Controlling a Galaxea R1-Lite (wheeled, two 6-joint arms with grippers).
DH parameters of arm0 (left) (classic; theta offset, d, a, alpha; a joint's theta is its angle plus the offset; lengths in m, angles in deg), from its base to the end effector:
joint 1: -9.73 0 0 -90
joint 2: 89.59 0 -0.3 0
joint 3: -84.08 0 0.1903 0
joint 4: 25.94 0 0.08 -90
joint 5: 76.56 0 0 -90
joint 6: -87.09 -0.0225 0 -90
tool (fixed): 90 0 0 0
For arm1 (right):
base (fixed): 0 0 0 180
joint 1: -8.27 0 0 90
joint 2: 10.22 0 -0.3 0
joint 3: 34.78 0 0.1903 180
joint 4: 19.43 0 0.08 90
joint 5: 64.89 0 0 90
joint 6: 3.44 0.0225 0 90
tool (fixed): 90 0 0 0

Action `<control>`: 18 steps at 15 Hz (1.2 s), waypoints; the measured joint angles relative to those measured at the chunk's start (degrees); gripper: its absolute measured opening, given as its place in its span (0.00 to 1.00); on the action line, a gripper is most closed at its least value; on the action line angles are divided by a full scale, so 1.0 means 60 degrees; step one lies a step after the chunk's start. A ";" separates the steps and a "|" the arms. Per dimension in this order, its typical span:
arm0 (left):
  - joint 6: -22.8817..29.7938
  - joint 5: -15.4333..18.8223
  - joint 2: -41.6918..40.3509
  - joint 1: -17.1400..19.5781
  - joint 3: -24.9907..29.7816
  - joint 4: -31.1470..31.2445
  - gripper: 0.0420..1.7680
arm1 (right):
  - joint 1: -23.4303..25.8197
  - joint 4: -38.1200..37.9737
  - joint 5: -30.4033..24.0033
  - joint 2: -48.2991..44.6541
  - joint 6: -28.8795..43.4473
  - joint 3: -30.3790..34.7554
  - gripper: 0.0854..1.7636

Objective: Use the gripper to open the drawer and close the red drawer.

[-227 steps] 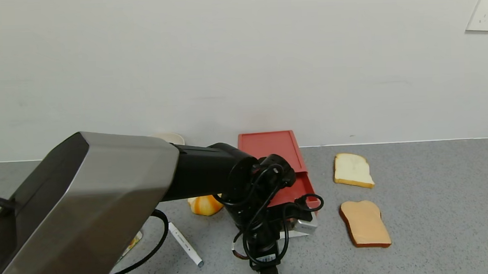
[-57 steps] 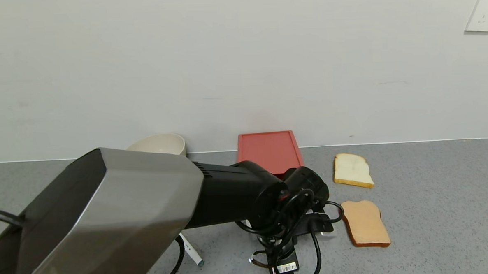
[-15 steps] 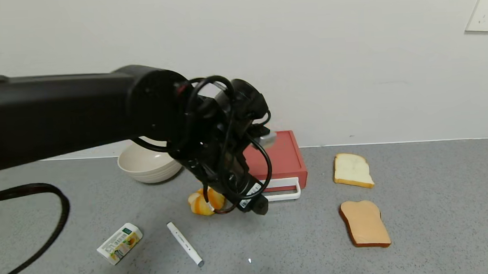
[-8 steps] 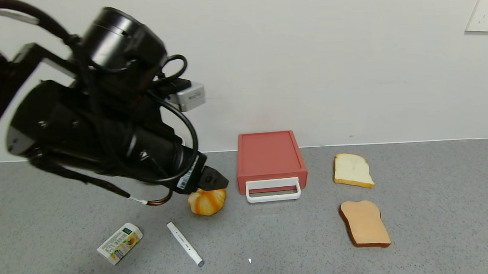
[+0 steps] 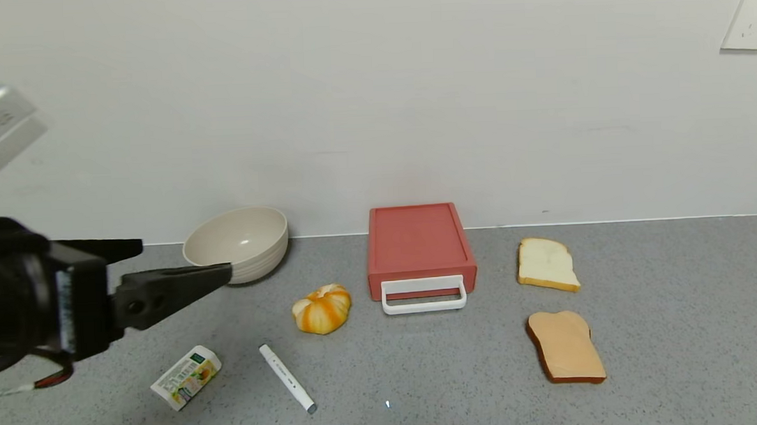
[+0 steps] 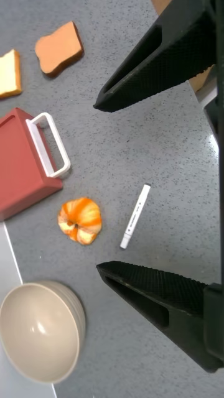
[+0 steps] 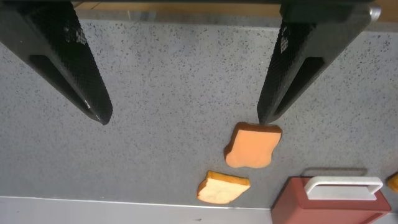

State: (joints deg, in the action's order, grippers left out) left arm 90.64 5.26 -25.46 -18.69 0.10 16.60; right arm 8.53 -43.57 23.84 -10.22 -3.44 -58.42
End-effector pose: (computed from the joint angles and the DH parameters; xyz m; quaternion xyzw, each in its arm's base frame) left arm 0.1268 -0.0650 0.2951 0.0318 0.1920 -0.1664 0.9667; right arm -0.0232 0.0006 0.0754 0.0001 0.0044 0.0088 1.0000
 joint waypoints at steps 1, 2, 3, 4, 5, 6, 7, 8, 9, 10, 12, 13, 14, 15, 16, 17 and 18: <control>0.0018 0.0004 -0.0630 0.0138 0.0390 -0.0063 0.98 | 0.0000 0.0000 -0.0004 0.0000 0.0000 0.0000 0.97; 0.0043 -0.0010 -0.1162 0.0248 0.0689 -0.0110 0.98 | 0.0000 0.0000 -0.0004 0.0000 0.0000 0.0000 0.97; 0.0069 -0.0047 -0.1731 0.0327 0.0983 -0.0114 0.98 | 0.0000 -0.0004 -0.0004 0.0000 0.0000 0.0000 0.97; 0.0087 -0.0098 -0.2316 0.0396 0.1264 -0.0110 0.98 | 0.0000 0.0000 -0.0004 0.0000 0.0000 0.0000 0.97; 0.0110 -0.0156 -0.2861 0.0459 0.1499 -0.0102 0.98 | 0.0000 0.0000 -0.0004 0.0000 0.0000 0.0000 0.97; 0.0130 -0.0207 -0.3389 0.0538 0.1701 -0.0087 0.98 | 0.0000 -0.0004 0.0000 0.0000 0.0000 0.0000 0.97; 0.0146 -0.0266 -0.3887 0.0620 0.1890 -0.0022 0.98 | 0.0000 -0.0004 -0.0004 0.0000 0.0000 0.0000 0.97; 0.0146 -0.0317 -0.4393 0.0713 0.2054 0.0148 0.98 | 0.0000 0.0000 -0.0004 0.0000 0.0000 0.0000 0.97; 0.0148 -0.0345 -0.4834 0.0815 0.2170 0.0335 0.98 | 0.0000 -0.0004 -0.0004 0.0000 0.0000 0.0000 0.97; 0.0156 -0.0364 -0.5264 0.0973 0.2269 0.0488 0.98 | 0.0000 -0.0004 -0.0004 0.0000 0.0000 0.0000 0.97; 0.0148 -0.0360 -0.5923 0.1465 0.2450 0.0565 0.98 | 0.0000 0.0004 0.0000 0.0000 0.0000 0.0000 0.97; 0.0142 -0.0335 -0.6211 0.1737 0.2517 0.0567 0.98 | 0.0000 0.0006 0.0000 0.0000 0.0000 0.0000 0.97; 0.0142 -0.0325 -0.6455 0.1959 0.2554 0.0571 0.98 | 0.0000 0.0010 -0.0004 0.0000 0.0000 0.0000 0.97; 0.0146 -0.0335 -0.6685 0.2168 0.2591 0.0575 0.98 | 0.0000 0.0010 -0.0004 0.0000 -0.0004 0.0000 0.97; 0.0146 -0.0345 -0.6928 0.2404 0.2647 0.0575 0.98 | 0.0000 0.0010 -0.0004 0.0000 0.0000 0.0000 0.97; 0.0148 -0.0345 -0.7162 0.2629 0.2729 0.0575 0.98 | 0.0000 0.0014 0.0000 0.0000 0.0000 0.0000 0.97; 0.0146 -0.0354 -0.7402 0.2836 0.2836 0.0567 0.98 | 0.0000 0.0014 -0.0004 0.0000 -0.0004 0.0000 0.97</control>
State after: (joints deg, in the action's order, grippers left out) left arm 91.52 3.14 -69.87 -1.67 17.12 20.01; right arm 8.53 -43.48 23.82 -10.22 -3.47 -58.42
